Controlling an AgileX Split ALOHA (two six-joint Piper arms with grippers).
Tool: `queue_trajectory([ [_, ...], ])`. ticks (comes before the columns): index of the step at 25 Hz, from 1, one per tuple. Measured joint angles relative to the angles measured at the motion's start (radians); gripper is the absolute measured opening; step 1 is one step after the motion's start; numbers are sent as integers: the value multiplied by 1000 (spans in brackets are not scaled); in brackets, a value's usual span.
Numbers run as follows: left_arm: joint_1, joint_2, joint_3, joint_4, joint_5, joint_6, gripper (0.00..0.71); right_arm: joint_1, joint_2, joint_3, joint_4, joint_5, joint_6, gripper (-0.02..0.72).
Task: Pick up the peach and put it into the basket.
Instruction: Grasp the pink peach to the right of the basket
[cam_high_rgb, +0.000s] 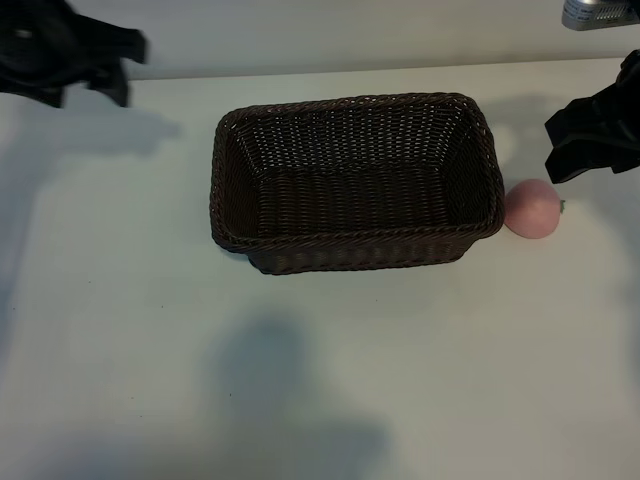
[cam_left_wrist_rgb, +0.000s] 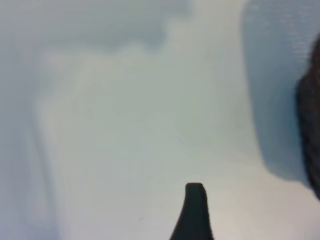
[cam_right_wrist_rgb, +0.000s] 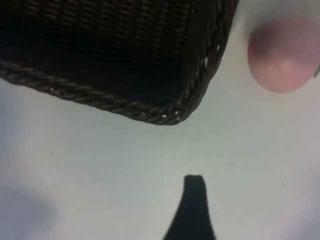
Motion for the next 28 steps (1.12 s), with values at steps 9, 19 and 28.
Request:
queue_trajectory([
  [9,242,-156,-2,-46,44,98,597,0,0,0,0,4,0,595],
  [19,272,-434,-2,-164,112,200,596,0,0,0,0,5,0,595],
  [28,272,-879,181,-134,48,225,596,0,0,0,0,5,0,595],
])
